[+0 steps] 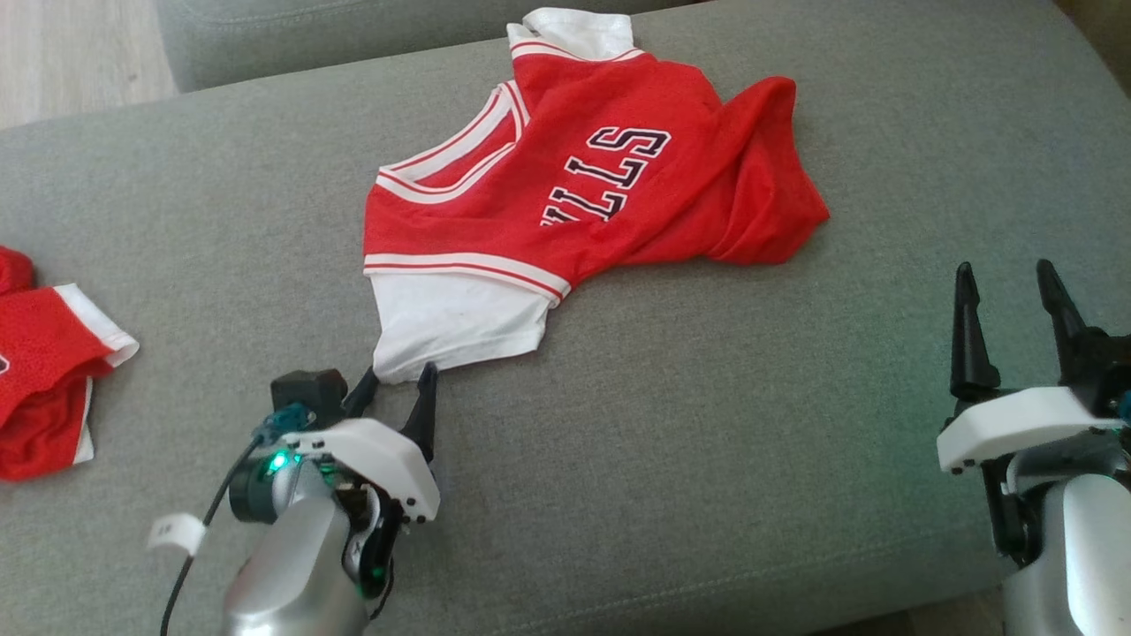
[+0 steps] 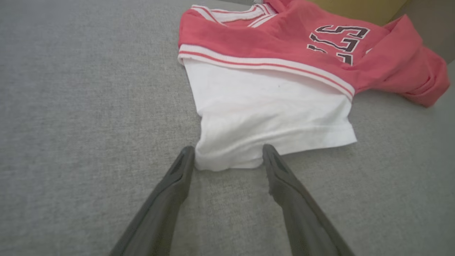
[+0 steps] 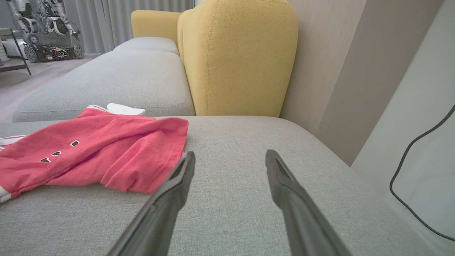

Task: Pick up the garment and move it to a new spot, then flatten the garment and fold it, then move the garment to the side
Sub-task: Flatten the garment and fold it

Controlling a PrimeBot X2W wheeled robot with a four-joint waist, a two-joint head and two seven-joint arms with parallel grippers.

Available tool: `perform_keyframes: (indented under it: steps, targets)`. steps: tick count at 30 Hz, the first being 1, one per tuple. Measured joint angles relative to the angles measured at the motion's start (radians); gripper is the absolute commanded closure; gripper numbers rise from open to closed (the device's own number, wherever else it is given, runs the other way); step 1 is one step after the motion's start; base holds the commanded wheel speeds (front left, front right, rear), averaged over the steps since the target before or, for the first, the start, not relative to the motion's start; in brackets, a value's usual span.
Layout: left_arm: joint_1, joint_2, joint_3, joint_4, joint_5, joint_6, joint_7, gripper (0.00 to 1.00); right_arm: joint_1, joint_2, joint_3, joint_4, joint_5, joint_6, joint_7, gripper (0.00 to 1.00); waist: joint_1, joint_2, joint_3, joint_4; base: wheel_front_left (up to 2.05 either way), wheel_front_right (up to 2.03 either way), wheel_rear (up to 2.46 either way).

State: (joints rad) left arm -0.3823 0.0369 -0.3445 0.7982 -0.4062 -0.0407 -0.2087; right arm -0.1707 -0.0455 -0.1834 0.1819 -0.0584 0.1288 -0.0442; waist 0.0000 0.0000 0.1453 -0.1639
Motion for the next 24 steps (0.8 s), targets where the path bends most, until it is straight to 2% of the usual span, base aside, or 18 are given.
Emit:
perform_keyframes:
  steps: [4,5,6,7,12,15,21,24]
  targets:
    - [-0.035,0.000,-0.010,0.051,0.000,-0.001,0.016,0.00,0.000,0.000,0.003,-0.007,0.000,0.000,0.000,0.00,0.0000,0.0000,0.006,-0.004,0.00,0.00,0.00]
    - [-0.042,0.000,-0.016,0.057,0.000,-0.008,0.024,0.09,0.000,0.000,0.003,-0.008,0.000,0.000,0.000,0.00,0.0000,0.0000,0.006,-0.004,0.00,0.00,0.00]
    - [-0.050,0.000,-0.023,0.066,0.000,-0.014,0.024,0.94,0.000,0.000,0.003,-0.008,0.000,0.000,0.000,0.00,0.0000,0.0000,0.006,-0.003,0.00,0.00,0.00]
    - [-0.056,0.000,-0.030,0.075,0.000,-0.020,0.024,1.00,0.000,0.000,0.003,-0.008,0.000,0.000,0.000,0.00,0.0000,0.0000,0.005,-0.003,0.00,0.00,0.00]
    - [-0.057,-0.003,-0.020,0.071,-0.021,-0.029,-0.024,1.00,0.000,0.000,-0.008,-0.013,0.000,0.000,0.000,0.00,0.0000,0.0000,0.003,0.016,0.00,0.00,0.00]
    - [-0.057,0.000,0.016,0.011,-0.021,-0.028,-0.035,1.00,0.000,0.000,-0.013,-0.011,0.000,0.000,0.000,0.00,0.0000,0.0000,0.000,0.031,0.00,0.00,0.00]
    - [-0.039,0.005,0.164,-0.277,0.001,-0.002,-0.041,1.00,0.001,0.000,-0.014,0.005,-0.001,0.000,0.001,0.00,0.0000,0.0000,-0.007,0.065,0.00,0.00,0.00]
    - [-0.010,0.004,0.208,-0.359,0.017,0.006,-0.041,1.00,0.001,0.000,-0.013,0.014,-0.001,0.000,0.002,0.00,0.0000,0.0000,-0.010,0.076,0.00,0.00,0.00]
